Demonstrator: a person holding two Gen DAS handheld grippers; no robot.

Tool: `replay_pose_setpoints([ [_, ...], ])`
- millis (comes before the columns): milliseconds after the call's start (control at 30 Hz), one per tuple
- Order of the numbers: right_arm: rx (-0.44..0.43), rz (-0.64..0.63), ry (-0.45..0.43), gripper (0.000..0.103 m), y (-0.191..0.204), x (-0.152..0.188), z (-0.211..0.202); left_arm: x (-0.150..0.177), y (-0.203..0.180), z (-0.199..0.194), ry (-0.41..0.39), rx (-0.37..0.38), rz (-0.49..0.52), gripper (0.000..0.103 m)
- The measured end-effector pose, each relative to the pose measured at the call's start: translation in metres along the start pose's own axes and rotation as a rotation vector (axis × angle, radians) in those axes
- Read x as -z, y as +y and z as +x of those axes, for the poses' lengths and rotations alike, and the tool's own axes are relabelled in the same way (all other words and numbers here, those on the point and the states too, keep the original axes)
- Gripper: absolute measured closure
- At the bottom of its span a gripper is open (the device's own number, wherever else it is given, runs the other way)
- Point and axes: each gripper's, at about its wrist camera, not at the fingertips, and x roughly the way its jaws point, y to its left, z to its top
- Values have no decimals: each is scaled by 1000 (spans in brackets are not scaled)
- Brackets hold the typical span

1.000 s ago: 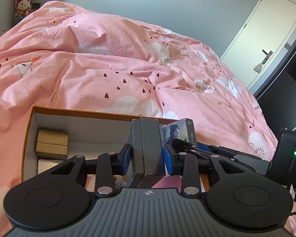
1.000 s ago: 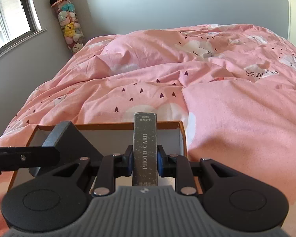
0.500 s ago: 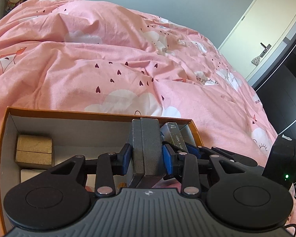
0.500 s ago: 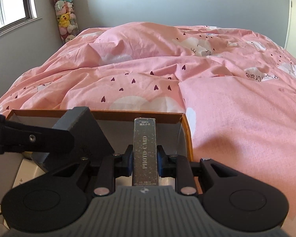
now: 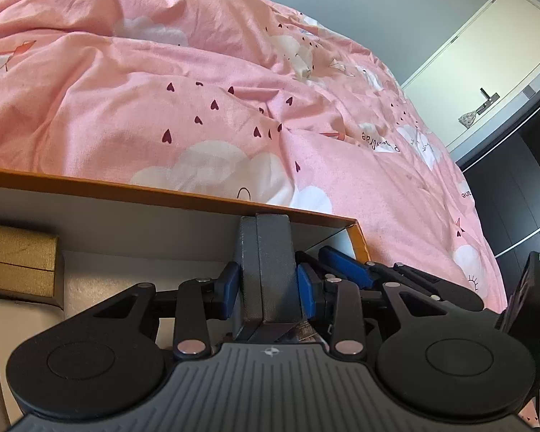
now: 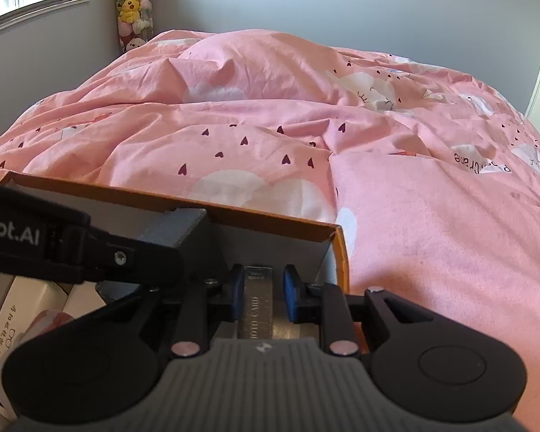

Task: Organize objects
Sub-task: 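Lower the grey box and photo card into the box and open both tools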

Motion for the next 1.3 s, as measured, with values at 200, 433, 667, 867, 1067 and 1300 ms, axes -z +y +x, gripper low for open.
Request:
replay_pose_setpoints([
  [200,-30,-30,17,79,-13,-9,-20,4,-4,8,17,-75,21,63],
  [433,-23,-51,-14,79,-19,-9,-48,7,-9,26,40,-111,-5,64],
  [667,40,1,-28,79,-40,-4,-59,14,-20,34,14,-126,25,64],
  [867,7,60,18,79,-50,6,-52,15,-26,41,22,-87,-11,64],
  [1067,-34,90,55,79,-52,9,-43,12,-28,45,47,-61,-19,64],
  [1300,-43,79,69,79,-50,10,-42,12,-28,49,74,-31,-18,69],
])
